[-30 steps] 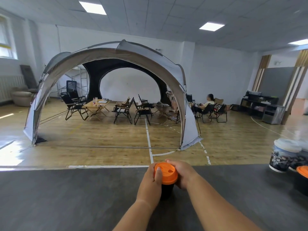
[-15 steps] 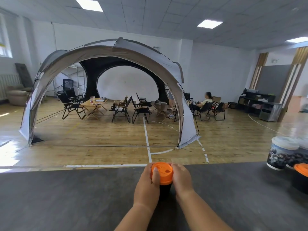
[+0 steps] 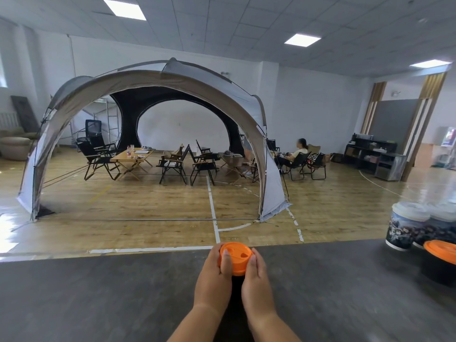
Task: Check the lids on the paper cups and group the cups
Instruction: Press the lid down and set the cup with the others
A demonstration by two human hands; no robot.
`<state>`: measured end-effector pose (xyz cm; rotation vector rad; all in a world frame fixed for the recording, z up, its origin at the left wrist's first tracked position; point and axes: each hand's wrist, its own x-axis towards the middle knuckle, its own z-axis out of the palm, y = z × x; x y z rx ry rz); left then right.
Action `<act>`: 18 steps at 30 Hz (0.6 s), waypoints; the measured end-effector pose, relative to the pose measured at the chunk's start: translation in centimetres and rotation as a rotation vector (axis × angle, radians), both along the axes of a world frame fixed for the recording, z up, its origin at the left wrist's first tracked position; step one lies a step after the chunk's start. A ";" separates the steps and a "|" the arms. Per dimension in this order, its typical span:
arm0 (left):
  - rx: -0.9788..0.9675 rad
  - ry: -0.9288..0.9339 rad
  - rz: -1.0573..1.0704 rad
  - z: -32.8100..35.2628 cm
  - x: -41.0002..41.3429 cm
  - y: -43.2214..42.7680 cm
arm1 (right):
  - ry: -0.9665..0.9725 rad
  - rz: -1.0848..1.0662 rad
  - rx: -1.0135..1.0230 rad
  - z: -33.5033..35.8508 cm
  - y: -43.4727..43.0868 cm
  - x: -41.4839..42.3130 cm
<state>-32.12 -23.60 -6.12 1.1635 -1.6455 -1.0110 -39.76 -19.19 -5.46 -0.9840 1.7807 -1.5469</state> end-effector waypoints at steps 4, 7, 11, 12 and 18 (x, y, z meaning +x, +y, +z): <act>0.004 0.000 -0.023 0.1 0.0 0.0 | 0.002 0.042 -0.009 0.0 0.6 0.4; 0.020 0.019 -0.042 -0.2 0.0 -0.3 | -0.019 0.062 -0.024 0.2 0.6 -0.1; 0.055 0.170 -0.043 0.1 0.4 -0.5 | -0.132 0.071 -0.013 0.9 0.5 -0.9; 0.053 0.210 -0.014 0.2 0.4 -0.4 | -0.137 0.062 -0.002 1.1 0.4 -1.1; 0.190 0.435 0.111 0.1 -1.0 0.8 | -0.061 0.019 0.033 1.0 0.5 -0.5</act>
